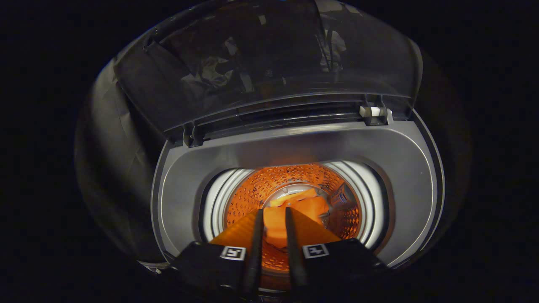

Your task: Put the clothes into the washing machine and then close the washing machine lid.

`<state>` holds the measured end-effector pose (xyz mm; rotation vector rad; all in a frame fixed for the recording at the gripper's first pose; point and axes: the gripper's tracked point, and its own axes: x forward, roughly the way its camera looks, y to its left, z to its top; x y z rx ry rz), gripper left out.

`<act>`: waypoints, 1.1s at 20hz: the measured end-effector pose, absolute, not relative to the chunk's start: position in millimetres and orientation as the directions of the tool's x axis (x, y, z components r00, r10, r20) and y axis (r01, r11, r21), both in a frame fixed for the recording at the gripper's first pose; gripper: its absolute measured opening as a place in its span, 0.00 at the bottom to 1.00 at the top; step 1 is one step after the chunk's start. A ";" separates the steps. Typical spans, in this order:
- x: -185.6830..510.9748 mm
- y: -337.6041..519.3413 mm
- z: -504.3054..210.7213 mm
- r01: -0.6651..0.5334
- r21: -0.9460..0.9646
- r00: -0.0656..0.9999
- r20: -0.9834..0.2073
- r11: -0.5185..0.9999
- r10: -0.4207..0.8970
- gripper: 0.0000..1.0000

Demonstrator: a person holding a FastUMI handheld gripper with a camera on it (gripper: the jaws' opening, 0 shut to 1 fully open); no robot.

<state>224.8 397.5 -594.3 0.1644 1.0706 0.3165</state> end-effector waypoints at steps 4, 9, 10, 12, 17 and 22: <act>221.4 389.6 -586.4 -0.173 0.263 0.466 -0.827 0.949 0.314 0.69; 216.2 381.1 -562.0 -0.187 0.243 0.502 -0.809 0.952 0.306 0.99; 215.9 380.0 -554.0 -0.195 0.237 0.513 -0.802 0.952 0.305 0.99; 216.6 380.6 -534.1 -0.212 0.236 0.539 -0.781 0.948 0.315 0.99; 232.2 376.8 -481.0 -0.237 0.233 0.630 -0.702 0.943 0.332 0.99; 251.0 374.0 -426.5 -0.278 0.170 0.704 -0.634 0.945 0.321 0.99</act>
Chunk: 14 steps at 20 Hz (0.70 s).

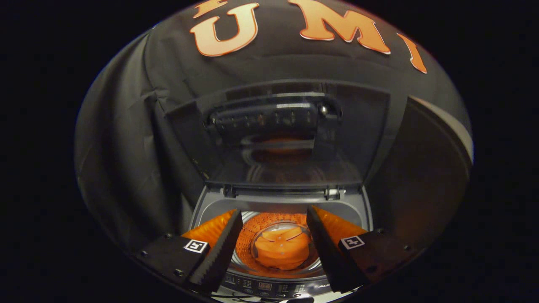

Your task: Put the clothes into the washing machine and then close the washing machine lid.

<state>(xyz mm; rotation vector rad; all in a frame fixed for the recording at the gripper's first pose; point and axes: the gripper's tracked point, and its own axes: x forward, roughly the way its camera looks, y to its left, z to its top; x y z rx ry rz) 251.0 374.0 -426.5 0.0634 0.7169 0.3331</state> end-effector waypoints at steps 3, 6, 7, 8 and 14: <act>261.7 382.4 -393.5 -0.277 0.207 0.730 -0.589 0.938 0.346 0.99; 274.6 389.9 -355.1 -0.283 0.236 0.764 -0.531 0.930 0.367 0.99; 280.5 390.7 -343.8 -0.288 0.228 0.777 -0.512 0.930 0.367 0.98; 282.6 388.8 -328.0 -0.296 0.217 0.787 -0.496 0.930 0.366 0.98; 323.0 395.2 -290.5 -0.303 0.204 0.824 -0.436 0.931 0.363 0.98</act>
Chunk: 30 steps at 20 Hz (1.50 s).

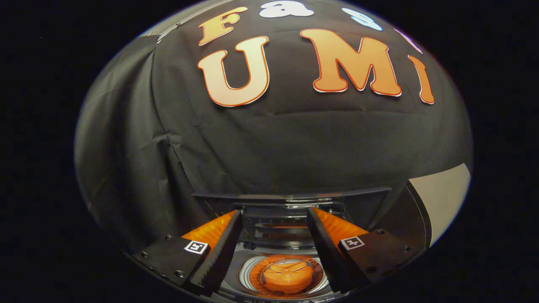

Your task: Put the clothes into the washing machine and then close the washing machine lid.

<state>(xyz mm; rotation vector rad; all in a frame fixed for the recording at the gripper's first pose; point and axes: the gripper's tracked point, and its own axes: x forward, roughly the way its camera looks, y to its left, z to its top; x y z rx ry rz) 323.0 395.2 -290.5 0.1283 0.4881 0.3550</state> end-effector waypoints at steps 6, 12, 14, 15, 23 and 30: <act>366.8 391.2 -279.6 -0.280 0.191 0.849 -0.409 0.941 0.335 0.99; 392.3 397.0 -296.9 -0.257 0.164 0.844 -0.443 0.952 0.304 0.98; 393.3 399.7 -305.1 -0.258 0.145 0.834 -0.466 0.955 0.296 0.99; 395.8 401.5 -303.2 -0.257 0.141 0.840 -0.456 0.956 0.293 0.99; 364.2 394.4 -304.3 -0.268 0.128 0.850 -0.435 0.955 0.297 1.00; 329.8 390.7 -303.4 -0.279 0.115 0.872 -0.385 0.954 0.301 1.00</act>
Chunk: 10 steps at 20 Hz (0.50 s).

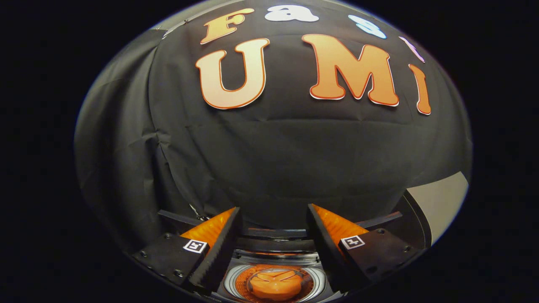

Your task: Put the clothes into the washing machine and then close the washing machine lid.

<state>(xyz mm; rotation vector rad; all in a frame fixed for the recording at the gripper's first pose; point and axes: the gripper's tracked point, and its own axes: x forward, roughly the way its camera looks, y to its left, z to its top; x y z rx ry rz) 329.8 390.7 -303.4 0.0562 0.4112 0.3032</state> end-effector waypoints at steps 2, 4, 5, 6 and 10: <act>323.3 389.3 -303.7 -0.277 0.114 0.878 -0.372 0.954 0.300 1.00; 318.4 388.1 -304.5 -0.279 0.109 0.884 -0.359 0.954 0.299 1.00; 317.1 388.0 -304.7 -0.280 0.107 0.886 -0.354 0.954 0.300 1.00; 316.6 388.4 -304.7 -0.283 0.106 0.887 -0.349 0.953 0.302 1.00; 307.0 387.2 -305.8 -0.279 0.101 0.898 -0.323 0.955 0.297 1.00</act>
